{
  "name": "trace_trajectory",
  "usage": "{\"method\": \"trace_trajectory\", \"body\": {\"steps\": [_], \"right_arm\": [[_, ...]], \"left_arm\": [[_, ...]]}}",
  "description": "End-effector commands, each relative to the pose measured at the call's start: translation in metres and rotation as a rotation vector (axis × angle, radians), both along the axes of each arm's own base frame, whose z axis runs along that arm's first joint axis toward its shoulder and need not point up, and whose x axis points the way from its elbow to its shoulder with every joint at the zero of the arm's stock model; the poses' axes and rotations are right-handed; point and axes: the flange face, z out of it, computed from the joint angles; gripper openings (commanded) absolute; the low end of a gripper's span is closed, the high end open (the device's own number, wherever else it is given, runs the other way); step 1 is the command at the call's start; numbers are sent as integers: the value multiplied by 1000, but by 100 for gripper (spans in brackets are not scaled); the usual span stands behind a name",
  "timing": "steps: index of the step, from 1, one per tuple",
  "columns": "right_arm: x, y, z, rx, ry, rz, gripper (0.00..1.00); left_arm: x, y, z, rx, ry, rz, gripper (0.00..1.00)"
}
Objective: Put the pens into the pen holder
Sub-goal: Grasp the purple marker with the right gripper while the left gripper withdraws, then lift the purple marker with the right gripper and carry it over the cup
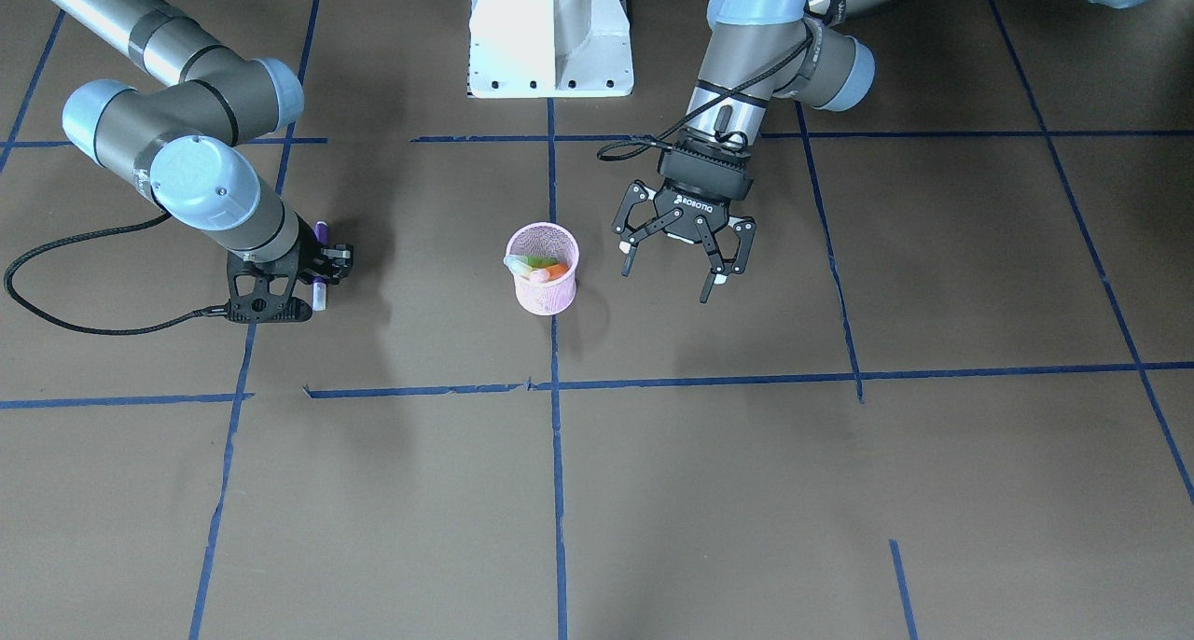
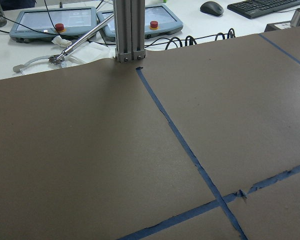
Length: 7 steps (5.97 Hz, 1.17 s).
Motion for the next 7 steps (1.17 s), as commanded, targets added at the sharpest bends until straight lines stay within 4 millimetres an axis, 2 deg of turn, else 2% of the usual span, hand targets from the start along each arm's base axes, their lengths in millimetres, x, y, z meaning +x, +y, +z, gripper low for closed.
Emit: {"method": "trace_trajectory", "body": {"steps": [1, 3, 4, 6, 7], "right_arm": [[6, -4, -16, -17, -53, -8, 0], [11, -3, -32, 2, -75, -1, 0], [17, 2, -58, 19, -104, 26, 0], [35, 9, -140, 123, -151, 202, 0], [30, 22, -172, 193, -163, 280, 0]], "left_arm": [[-2, 1, -2, 3, 6, -1, 100], [-10, 5, 2, 3, 4, 0, 100], [-11, 6, 4, 3, 3, 0, 100], [-13, 7, 13, -4, -10, 3, 100], [-13, 7, 14, 5, -31, 9, 100]]}}
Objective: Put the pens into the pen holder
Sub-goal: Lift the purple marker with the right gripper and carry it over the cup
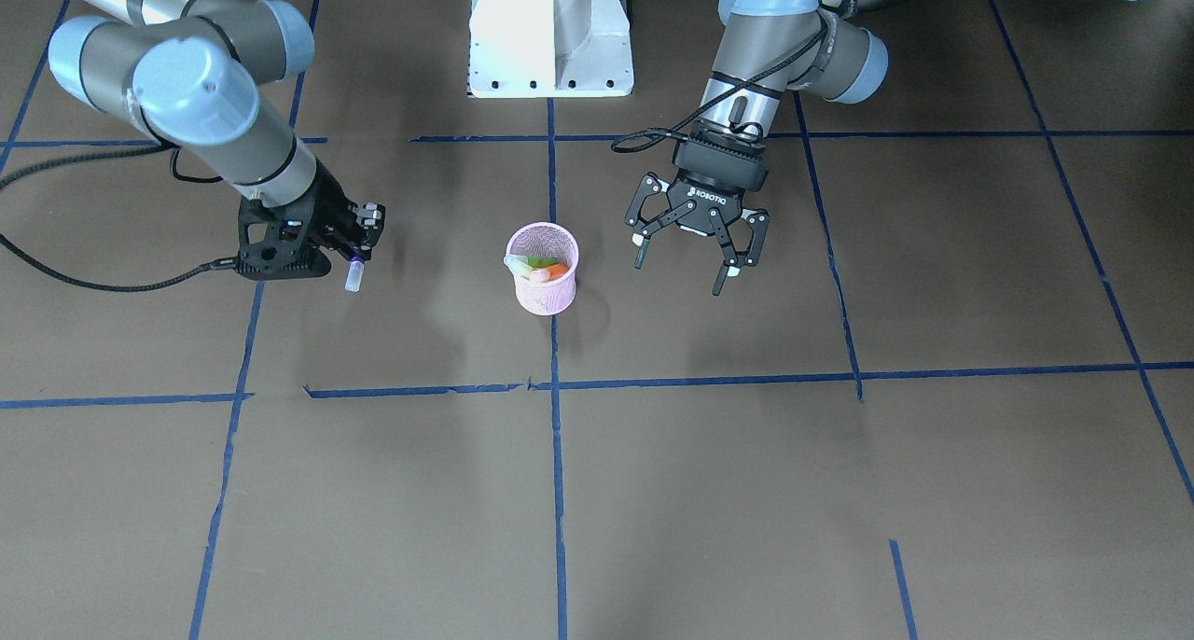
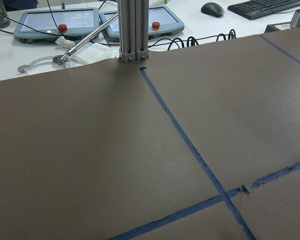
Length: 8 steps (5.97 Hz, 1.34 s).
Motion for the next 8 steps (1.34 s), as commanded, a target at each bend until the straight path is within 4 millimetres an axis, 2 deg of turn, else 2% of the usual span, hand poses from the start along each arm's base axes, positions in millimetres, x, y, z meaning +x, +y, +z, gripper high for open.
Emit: {"method": "trace_trajectory", "body": {"steps": [1, 2, 4, 5, 6, 7, 8], "right_arm": [[-13, 23, -69, 101, -40, 186, 0], [-33, 36, -100, 123, -69, 283, 0], [-66, 65, -127, 243, -67, 423, 0], [-83, 82, -131, 317, -49, 500, 0], [-95, 97, -136, 360, -47, 569, 0], [-106, 110, -138, 401, -39, 620, 0], [-118, 118, -139, 428, -27, 637, 0]], "left_arm": [[-3, -3, 9, 64, -88, 24, 100], [-15, -13, 22, 85, -147, 24, 100], [-46, -48, 46, 42, -311, 86, 100], [-67, -58, 72, 3, -353, 105, 100], [-100, -64, 115, -64, -377, 152, 100], [-125, -74, 130, -57, -415, 191, 100], [-126, -77, 135, -68, -418, 184, 100]]}}
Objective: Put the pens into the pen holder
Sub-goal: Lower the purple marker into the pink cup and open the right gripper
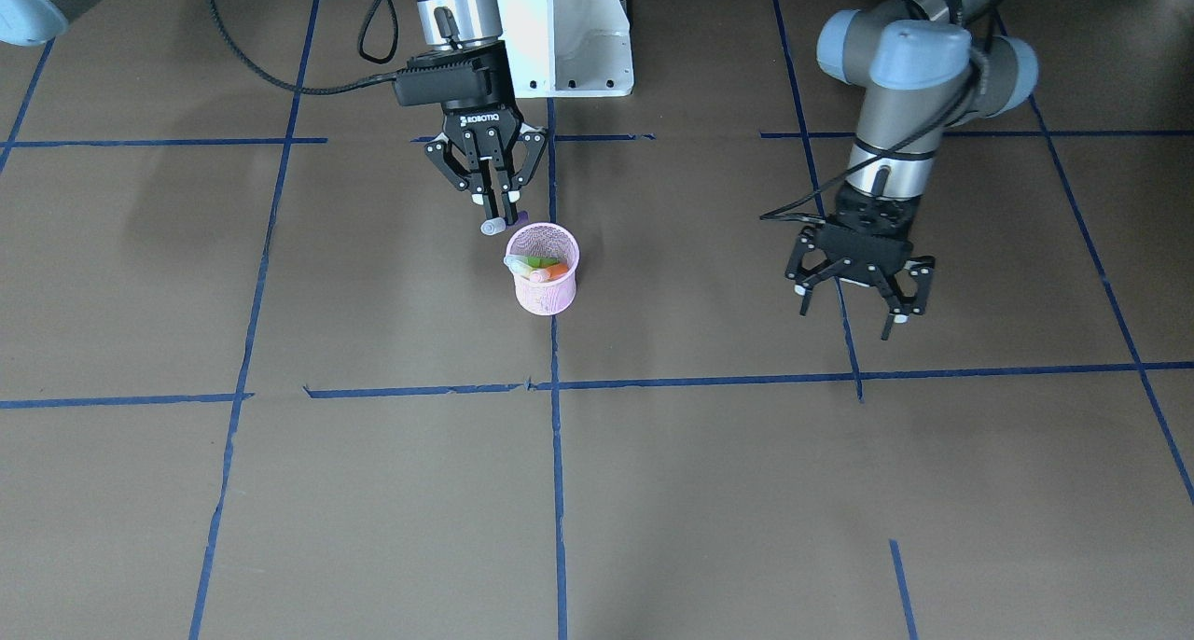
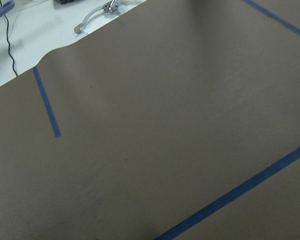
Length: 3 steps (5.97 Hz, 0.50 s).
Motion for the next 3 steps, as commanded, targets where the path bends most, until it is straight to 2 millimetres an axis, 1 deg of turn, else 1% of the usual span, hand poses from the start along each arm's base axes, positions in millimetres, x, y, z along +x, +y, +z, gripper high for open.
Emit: {"method": "trace_trajectory", "body": {"steps": [1, 3], "right_arm": [[-33, 13, 5, 29, 29, 64, 0], [-42, 12, 4, 27, 37, 72, 0]], "left_arm": [[-13, -7, 11, -13, -15, -1, 100], [-14, -6, 11, -14, -15, 0, 100]]}}
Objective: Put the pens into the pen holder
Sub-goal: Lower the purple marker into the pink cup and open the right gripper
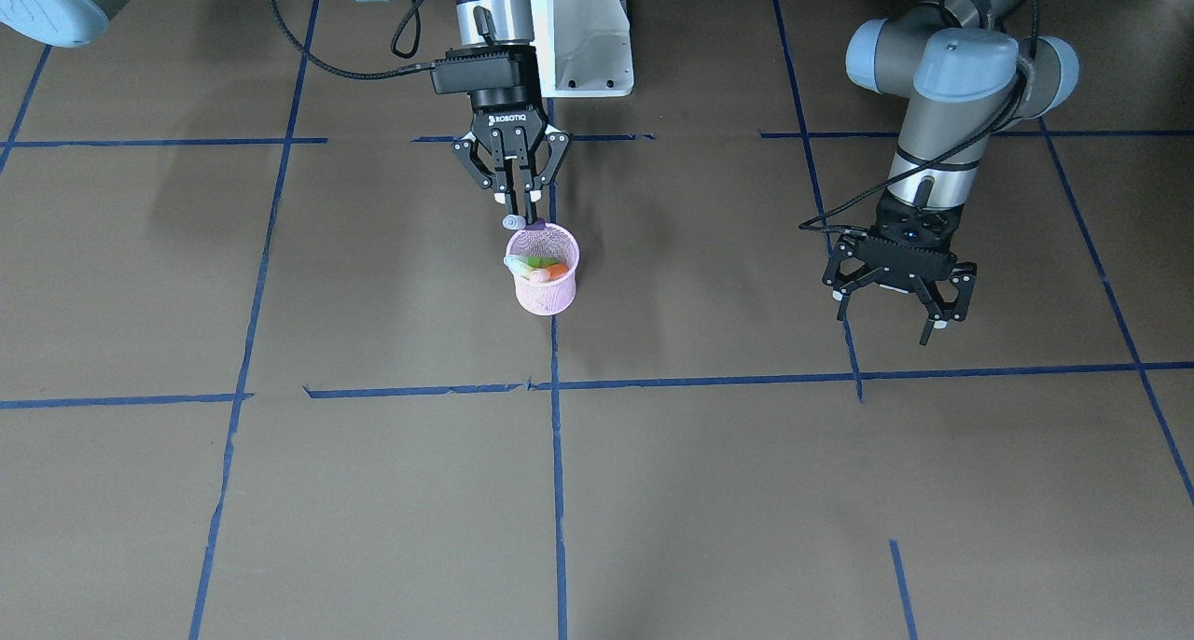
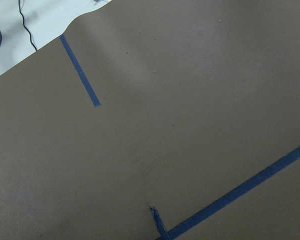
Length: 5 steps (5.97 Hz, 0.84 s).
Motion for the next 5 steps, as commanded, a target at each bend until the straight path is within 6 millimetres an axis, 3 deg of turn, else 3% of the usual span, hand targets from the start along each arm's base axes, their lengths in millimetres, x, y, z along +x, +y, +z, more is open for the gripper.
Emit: {"method": "trace_trajectory", "body": {"steps": [1, 2, 3, 4, 5], "right_arm": [[-16, -4, -4, 6, 16, 17, 0], [-21, -6, -1, 3, 27, 17, 2], [-21, -6, -1, 7, 32, 13, 76], [-21, -6, 0, 7, 36, 11, 100], [-19, -6, -2, 11, 33, 7, 100]], "left_arm": [[-1, 0, -1, 2, 3, 0, 100], [-1, 1, -2, 2, 4, -1, 100], [-1, 1, -3, 4, 5, 0, 100], [-2, 1, -4, 4, 7, -2, 100], [-11, -1, 2, -6, 2, -7, 100]]}}
